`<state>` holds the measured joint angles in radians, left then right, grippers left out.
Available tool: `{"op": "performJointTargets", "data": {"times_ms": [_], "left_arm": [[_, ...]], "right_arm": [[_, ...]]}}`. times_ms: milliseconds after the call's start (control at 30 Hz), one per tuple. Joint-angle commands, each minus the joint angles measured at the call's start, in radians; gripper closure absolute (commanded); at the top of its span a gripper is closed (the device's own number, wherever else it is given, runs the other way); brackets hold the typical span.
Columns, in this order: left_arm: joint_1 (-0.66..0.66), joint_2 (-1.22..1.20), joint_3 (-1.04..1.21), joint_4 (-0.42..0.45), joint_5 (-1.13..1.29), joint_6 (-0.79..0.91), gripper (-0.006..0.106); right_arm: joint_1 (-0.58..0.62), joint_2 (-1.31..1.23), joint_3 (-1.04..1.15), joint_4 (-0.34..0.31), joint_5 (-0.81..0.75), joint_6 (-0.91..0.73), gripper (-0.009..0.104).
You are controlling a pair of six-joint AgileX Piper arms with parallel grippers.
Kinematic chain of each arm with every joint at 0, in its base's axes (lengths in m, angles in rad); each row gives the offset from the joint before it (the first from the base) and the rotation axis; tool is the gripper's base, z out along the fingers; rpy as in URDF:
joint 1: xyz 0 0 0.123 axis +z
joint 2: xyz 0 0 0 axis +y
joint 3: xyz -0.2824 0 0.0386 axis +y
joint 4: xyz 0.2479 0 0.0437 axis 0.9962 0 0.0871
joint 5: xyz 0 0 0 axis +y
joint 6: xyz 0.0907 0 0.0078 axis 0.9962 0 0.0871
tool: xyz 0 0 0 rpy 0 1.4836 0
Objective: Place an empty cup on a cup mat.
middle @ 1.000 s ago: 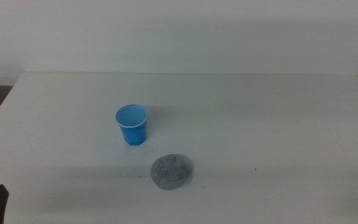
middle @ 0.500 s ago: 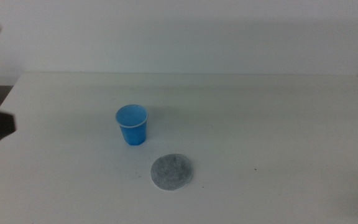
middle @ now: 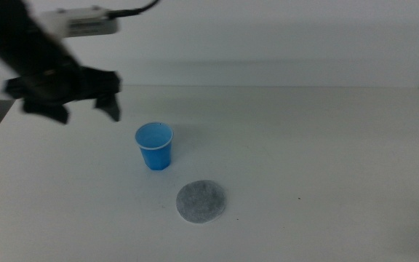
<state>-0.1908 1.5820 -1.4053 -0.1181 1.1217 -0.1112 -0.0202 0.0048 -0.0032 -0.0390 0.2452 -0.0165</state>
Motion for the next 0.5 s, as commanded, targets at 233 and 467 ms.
{"op": "performJointTargets", "data": {"times_ms": [233, 467], "left_arm": [[-0.038, 0.351, -0.243, -0.033, 0.01, -0.017, 0.007], [-0.04, 0.475, -0.245, -0.059, -0.095, 0.01, 0.009]], "right_arm": [[0.001, -0.005, 0.003, -0.007, -0.007, -0.004, 0.002], [0.001, -0.005, 0.003, -0.007, -0.007, -0.004, 0.002]]}}
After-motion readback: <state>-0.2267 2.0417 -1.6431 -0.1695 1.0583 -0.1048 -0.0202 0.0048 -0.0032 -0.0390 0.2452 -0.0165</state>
